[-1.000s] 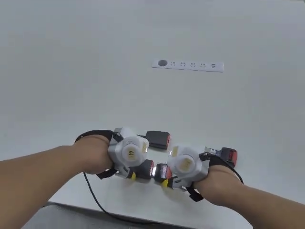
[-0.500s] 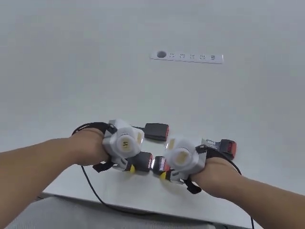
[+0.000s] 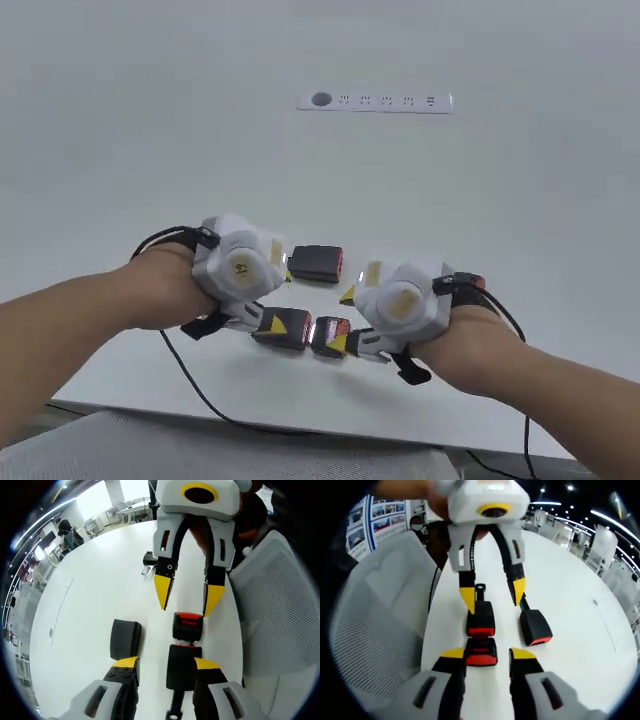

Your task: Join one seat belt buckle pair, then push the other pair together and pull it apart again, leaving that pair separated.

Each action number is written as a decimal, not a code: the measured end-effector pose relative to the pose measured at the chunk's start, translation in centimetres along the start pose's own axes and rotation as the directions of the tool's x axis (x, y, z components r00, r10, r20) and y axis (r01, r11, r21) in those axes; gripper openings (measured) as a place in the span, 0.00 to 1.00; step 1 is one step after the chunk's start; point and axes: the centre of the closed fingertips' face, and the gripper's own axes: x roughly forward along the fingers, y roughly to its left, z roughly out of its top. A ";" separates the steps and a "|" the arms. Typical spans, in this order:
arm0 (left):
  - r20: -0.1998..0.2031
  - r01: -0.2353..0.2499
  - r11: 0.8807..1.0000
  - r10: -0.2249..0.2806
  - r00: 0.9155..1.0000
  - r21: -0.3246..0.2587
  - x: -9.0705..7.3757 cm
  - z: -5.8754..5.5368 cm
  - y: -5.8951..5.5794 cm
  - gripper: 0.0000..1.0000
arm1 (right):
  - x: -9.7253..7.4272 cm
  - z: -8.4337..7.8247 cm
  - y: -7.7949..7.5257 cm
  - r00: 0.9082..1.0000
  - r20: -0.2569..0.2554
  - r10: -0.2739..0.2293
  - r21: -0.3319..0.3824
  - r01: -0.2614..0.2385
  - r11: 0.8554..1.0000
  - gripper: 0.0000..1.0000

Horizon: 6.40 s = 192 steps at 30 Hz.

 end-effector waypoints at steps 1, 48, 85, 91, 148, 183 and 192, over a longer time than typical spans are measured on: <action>0.006 -0.005 1.000 0.005 1.000 -0.001 0.1 0.3 0.4 0.44 | -0.1 -0.1 -0.3 1.000 0.000 -0.008 -0.003 0.008 1.000 0.33; -0.078 0.096 0.995 -0.092 0.993 0.042 5.2 -0.5 6.1 0.33 | -6.5 -15.4 -9.3 0.977 -0.206 -0.052 0.101 0.074 0.992 0.34; -0.128 0.117 0.992 -0.110 0.986 0.054 5.9 -1.0 5.8 0.33 | 1.6 -6.3 -9.6 0.979 -0.202 -0.028 0.011 0.031 0.999 0.34; -0.139 0.117 0.991 -0.107 0.984 0.063 6.0 -1.0 5.7 0.33 | 2.0 -5.8 -9.5 0.982 -0.185 -0.033 -0.013 0.031 0.999 0.34; -0.113 0.119 0.991 -0.112 0.987 0.061 6.0 -0.7 5.6 0.32 | 2.2 -5.6 -9.3 0.992 -0.120 -0.029 0.000 0.029 1.000 0.33; -0.109 0.078 0.997 -0.075 0.991 0.019 5.8 -0.7 5.6 0.33 | -7.5 -15.0 -9.2 0.965 -0.242 -0.103 0.057 0.120 0.991 0.39; -0.076 0.031 0.999 -0.032 0.997 -0.004 5.0 0.2 5.4 0.36 | -8.6 -15.7 -8.9 0.953 -0.264 -0.150 0.079 0.177 0.981 0.46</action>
